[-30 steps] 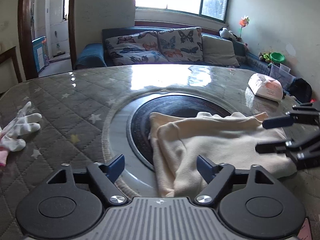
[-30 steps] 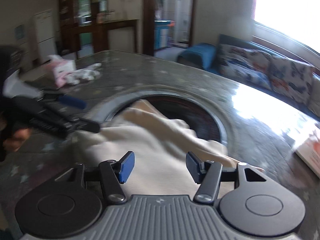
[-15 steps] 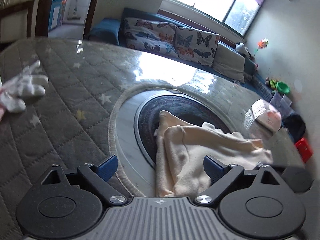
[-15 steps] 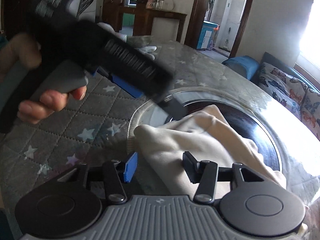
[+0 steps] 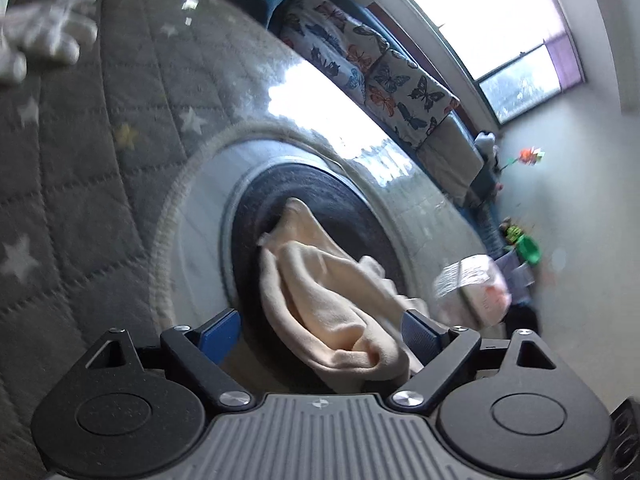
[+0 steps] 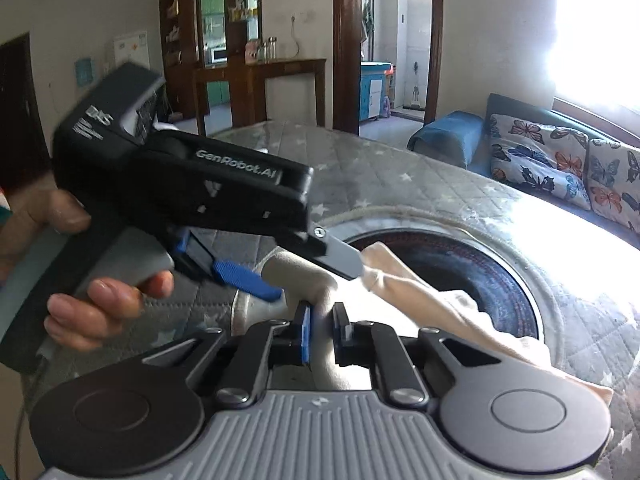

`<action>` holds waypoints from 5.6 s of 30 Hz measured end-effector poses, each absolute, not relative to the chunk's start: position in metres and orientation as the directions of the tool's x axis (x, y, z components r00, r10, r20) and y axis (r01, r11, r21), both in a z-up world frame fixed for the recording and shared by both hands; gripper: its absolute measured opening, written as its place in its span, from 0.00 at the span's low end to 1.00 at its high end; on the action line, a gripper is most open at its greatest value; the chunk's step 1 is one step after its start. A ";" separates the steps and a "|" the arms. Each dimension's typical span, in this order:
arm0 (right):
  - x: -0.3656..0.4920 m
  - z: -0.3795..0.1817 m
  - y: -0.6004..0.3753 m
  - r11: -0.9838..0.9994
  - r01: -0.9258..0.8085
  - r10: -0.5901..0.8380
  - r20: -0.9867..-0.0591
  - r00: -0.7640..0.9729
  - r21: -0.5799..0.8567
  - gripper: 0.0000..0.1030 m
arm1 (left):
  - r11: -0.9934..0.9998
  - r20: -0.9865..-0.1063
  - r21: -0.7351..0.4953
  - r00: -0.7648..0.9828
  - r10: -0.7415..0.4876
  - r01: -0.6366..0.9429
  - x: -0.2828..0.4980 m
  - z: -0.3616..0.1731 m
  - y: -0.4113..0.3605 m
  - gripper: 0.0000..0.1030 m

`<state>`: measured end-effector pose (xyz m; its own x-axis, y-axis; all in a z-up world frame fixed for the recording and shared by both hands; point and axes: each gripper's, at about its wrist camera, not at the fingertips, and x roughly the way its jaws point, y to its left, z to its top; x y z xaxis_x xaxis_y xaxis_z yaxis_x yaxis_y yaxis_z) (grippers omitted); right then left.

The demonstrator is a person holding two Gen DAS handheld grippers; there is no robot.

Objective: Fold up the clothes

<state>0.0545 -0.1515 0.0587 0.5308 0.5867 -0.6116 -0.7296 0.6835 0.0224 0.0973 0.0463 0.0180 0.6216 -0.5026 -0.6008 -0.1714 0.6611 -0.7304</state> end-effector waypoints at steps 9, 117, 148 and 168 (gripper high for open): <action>0.047 0.056 -0.164 0.671 -0.739 0.619 -0.601 0.506 0.068 0.09 | 0.579 -0.564 -0.789 0.613 -0.553 -0.204 0.111 0.005 0.035 0.28; 0.126 0.010 -0.447 1.000 -0.010 0.016 -0.651 0.759 0.014 0.52 | 0.874 -0.731 -0.230 0.517 -0.446 0.429 0.145 0.077 -0.213 0.59; -0.004 0.010 -0.455 0.995 0.095 -0.067 -0.595 0.801 0.016 0.67 | 0.815 -0.736 -0.066 0.524 -0.429 0.576 0.103 0.038 -0.275 0.72; -0.029 0.031 -0.432 0.996 0.083 -0.056 -0.545 0.837 0.026 1.00 | 0.822 -0.634 -0.040 0.622 -0.460 0.568 0.067 0.062 -0.226 1.00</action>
<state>-0.0286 -0.4316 0.0306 0.8368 -0.0556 -0.5447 0.0829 0.9962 0.0258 0.0665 -0.2256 0.0616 0.6216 -0.4599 -0.6341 0.5675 0.8224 -0.0402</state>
